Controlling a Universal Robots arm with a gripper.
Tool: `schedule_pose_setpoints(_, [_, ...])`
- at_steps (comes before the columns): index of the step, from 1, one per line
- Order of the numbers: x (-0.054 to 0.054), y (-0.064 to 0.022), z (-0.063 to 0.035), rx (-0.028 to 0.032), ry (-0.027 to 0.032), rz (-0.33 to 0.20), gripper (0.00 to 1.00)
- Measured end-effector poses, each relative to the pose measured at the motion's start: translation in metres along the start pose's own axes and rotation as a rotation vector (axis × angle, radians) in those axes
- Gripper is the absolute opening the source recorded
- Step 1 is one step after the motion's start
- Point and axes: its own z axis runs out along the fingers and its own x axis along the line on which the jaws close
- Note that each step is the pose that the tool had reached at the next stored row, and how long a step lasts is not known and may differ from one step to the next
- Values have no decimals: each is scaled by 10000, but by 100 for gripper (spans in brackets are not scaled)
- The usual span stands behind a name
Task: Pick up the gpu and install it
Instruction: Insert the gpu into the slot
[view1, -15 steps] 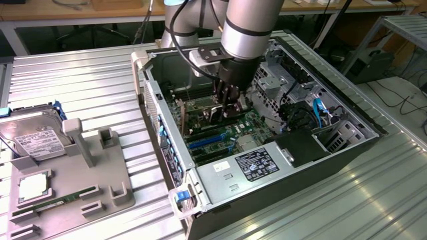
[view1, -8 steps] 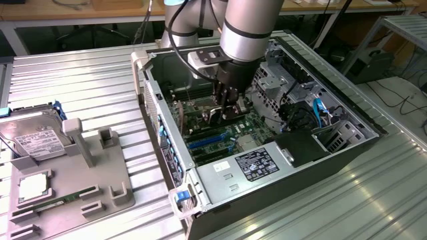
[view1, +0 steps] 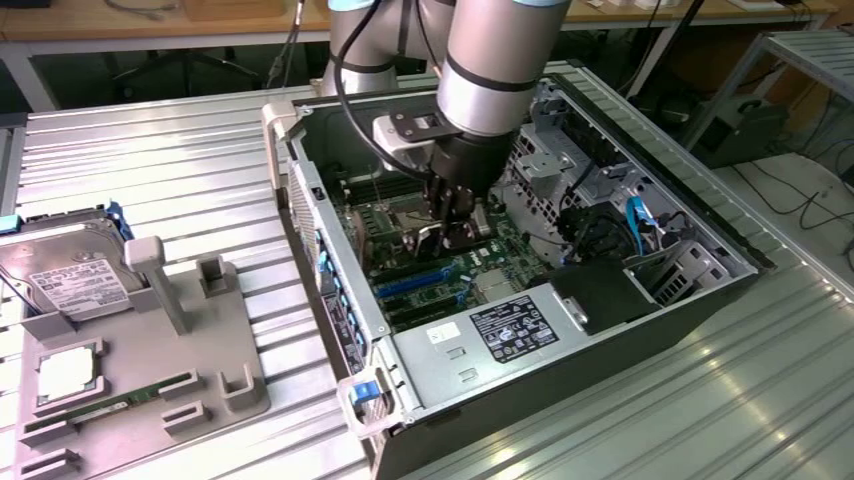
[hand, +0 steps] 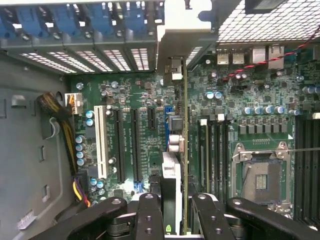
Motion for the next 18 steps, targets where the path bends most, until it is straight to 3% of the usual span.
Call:
schedule_pose_setpoints(9, [8, 23, 60, 0, 0, -2, 28])
schedule_pose_setpoints(18, [12, 57, 215, 1, 30, 0, 28])
